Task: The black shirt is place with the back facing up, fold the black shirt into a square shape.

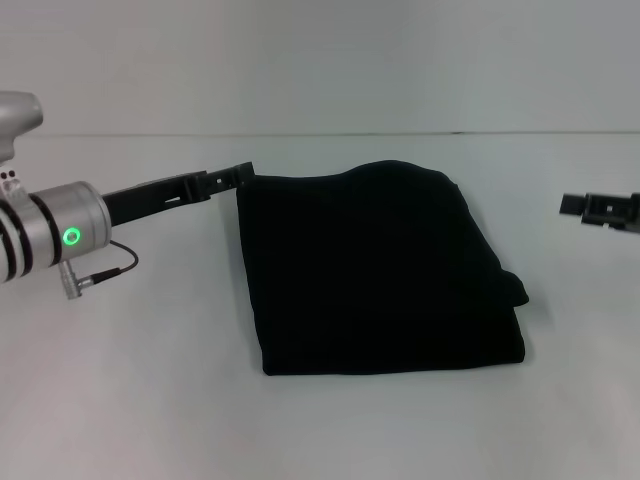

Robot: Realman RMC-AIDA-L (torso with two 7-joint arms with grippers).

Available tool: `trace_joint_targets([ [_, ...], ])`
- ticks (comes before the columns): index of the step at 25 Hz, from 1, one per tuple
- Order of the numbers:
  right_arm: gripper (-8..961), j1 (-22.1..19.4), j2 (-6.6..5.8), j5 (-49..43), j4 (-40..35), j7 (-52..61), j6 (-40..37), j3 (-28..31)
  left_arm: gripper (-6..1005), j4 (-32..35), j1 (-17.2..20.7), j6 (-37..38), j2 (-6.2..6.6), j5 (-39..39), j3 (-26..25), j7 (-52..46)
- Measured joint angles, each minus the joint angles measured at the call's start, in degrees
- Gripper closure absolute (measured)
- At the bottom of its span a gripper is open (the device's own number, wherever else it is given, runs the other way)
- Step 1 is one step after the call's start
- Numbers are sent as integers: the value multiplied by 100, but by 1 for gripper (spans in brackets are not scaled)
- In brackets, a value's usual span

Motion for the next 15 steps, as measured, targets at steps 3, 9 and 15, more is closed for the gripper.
trace_joint_targets([
  [3,471,151,-113,-24,-12,272,-75,-16,136,-108,-127,-318,32,83,104,-478],
  [9,207,331,-111,-42,-46,398,-110,-72,144,-215,-292,-883,28,112,690,-1046],
  [15,70,383,-80,-48,-48,372,-88,-90,152,-669,-616,-1593,29,116,1088,-1196],
])
